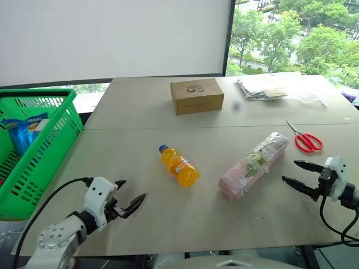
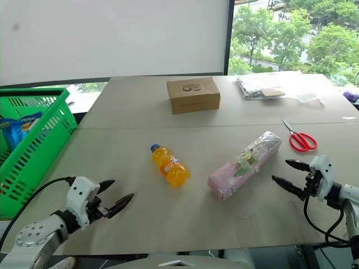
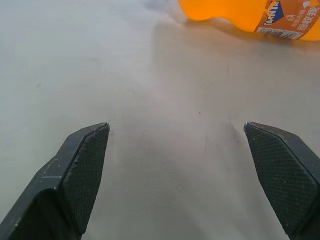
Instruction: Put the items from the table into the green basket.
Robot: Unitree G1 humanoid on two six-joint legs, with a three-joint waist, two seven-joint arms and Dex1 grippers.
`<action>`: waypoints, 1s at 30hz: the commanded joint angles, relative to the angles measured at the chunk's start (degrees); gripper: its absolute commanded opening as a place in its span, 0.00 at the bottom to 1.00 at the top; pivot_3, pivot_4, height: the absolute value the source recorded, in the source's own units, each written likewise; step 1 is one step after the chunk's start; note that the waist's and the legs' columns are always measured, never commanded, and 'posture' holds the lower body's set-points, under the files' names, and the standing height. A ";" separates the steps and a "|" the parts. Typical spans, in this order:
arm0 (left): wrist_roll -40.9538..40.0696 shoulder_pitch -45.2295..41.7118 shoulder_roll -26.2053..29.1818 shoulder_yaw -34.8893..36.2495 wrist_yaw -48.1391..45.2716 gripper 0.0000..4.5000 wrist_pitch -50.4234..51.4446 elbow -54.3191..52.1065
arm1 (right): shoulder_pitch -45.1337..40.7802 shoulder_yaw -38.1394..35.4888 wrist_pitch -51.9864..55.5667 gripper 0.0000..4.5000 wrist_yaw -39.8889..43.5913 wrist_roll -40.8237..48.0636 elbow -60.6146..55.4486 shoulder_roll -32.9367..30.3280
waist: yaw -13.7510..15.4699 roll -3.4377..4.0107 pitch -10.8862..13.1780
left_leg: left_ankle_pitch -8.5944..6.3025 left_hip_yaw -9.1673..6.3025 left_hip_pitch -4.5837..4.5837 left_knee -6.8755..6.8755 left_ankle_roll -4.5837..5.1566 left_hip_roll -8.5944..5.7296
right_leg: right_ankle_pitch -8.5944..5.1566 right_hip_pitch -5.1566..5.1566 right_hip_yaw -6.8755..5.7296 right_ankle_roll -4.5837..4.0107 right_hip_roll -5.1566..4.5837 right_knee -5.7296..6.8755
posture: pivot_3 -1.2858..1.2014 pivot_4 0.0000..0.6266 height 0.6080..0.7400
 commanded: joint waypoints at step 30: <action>-22.49 2.06 -3.29 6.59 8.52 0.98 21.26 -21.14 | -0.19 1.00 10.83 1.00 6.19 4.77 -15.07 -2.60 | 0.00 -0.02 0.13 | 0.00 -0.04 -0.02 0.00 0.00 0.02 | 0.00 0.01 -0.01 0.01 0.02 0.02 | 0.57 0.00 0.88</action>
